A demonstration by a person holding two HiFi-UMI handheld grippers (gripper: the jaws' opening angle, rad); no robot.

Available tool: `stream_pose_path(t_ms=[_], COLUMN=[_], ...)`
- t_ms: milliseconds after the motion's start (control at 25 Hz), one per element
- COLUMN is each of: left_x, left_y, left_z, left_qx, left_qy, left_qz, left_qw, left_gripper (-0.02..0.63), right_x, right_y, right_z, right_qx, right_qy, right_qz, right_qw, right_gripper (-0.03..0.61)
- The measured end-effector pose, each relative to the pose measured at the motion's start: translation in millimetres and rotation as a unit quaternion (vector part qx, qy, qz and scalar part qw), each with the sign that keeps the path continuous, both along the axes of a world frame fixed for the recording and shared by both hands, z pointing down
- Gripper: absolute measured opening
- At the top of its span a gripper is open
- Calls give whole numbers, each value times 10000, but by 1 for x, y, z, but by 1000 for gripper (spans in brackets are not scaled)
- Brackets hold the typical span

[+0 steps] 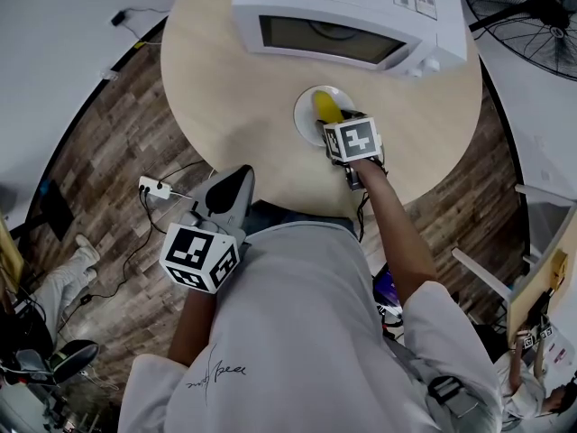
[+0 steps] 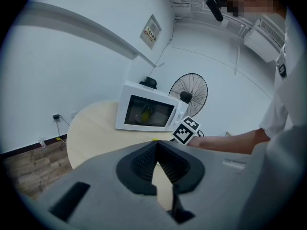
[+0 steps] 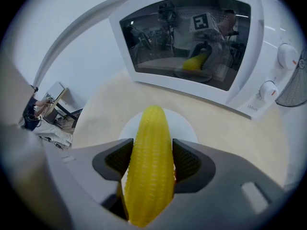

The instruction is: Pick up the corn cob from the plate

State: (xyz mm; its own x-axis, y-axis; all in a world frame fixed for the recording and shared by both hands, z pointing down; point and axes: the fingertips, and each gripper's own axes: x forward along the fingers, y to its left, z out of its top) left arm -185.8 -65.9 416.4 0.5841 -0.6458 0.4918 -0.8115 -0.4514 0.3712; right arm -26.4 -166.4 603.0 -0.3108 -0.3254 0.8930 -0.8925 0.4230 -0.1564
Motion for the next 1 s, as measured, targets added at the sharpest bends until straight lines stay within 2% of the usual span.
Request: stream_pose_path(t_ms=[1000], left_x=[10], left_y=[2], left_z=[-7], left_qx=[95], left_qy=[136], left_qz=[126], left_qw=[9998], left_gripper=[-2], right_x=[8], right_y=[9], right_z=[-32], right_qx=[233], right_qy=[-247], right_qz=[162], right_qw=[9993], right_gripper=[270])
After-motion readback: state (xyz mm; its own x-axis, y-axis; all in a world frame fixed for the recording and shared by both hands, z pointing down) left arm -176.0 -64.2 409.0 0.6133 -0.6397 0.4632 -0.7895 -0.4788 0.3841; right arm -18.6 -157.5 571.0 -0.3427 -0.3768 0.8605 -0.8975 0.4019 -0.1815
